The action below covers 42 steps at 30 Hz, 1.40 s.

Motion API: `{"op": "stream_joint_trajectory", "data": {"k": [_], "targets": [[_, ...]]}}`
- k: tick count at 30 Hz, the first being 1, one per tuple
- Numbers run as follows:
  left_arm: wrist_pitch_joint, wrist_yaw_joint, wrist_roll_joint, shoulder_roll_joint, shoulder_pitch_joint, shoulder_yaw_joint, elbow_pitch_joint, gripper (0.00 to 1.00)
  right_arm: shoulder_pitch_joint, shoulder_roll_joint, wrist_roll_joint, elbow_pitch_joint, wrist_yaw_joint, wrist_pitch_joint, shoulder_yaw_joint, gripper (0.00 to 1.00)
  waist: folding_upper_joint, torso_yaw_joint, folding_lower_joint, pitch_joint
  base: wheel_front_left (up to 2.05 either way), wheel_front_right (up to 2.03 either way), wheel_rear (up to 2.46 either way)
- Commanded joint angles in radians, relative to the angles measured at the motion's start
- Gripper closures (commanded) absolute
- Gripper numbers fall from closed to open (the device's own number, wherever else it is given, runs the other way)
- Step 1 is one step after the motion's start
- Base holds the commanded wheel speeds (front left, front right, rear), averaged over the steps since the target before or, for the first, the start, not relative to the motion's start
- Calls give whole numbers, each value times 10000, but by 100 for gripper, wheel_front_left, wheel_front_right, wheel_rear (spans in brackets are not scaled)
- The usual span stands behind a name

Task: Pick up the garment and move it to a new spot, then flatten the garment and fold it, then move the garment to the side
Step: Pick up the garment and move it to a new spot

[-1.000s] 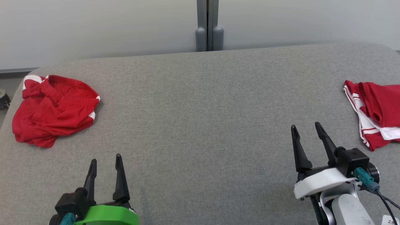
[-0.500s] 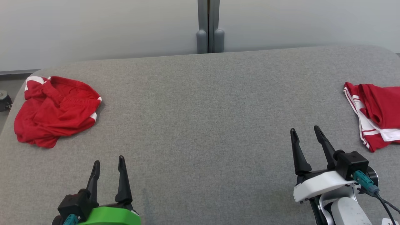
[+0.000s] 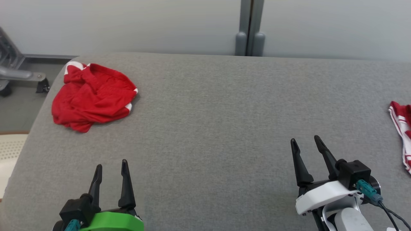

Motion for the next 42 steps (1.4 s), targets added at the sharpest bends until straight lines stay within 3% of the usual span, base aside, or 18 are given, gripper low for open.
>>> {"op": "stream_joint_trajectory", "data": {"k": [1,8,13,19,27,32,39,42], "targets": [[0,-18,109,31,12,60,18,0,108,-23,59,66,-16,0,58,0,0,1182,0,-130,0,0,0],[0,-107,254,30,280,210,58,0,176,-21,202,270,-16,-15,198,0,0,2602,0,-302,0,0,0],[0,-180,292,30,379,316,64,0,176,-22,297,384,-16,-29,376,0,0,3095,0,-381,0,0,0],[0,-262,293,30,461,487,73,0,20,-25,330,548,-16,-43,666,0,0,3130,0,-362,0,0,0],[0,-294,518,183,40,840,-240,0,-236,-30,38,371,-16,-47,596,0,0,2575,0,213,0,0,0],[15,-507,944,1085,-1144,1242,-395,0,-522,-31,-294,242,-16,-34,416,0,0,1926,0,704,0,0,0],[1251,-1087,1353,2997,-4191,1420,23,0,-902,-28,-871,-224,-16,192,-26,0,0,936,0,1507,0,0,0],[1883,-1287,1122,3508,-5544,1425,600,0,-1097,-28,-1114,-631,-16,375,-165,0,0,502,0,2042,0,0,0]]}}
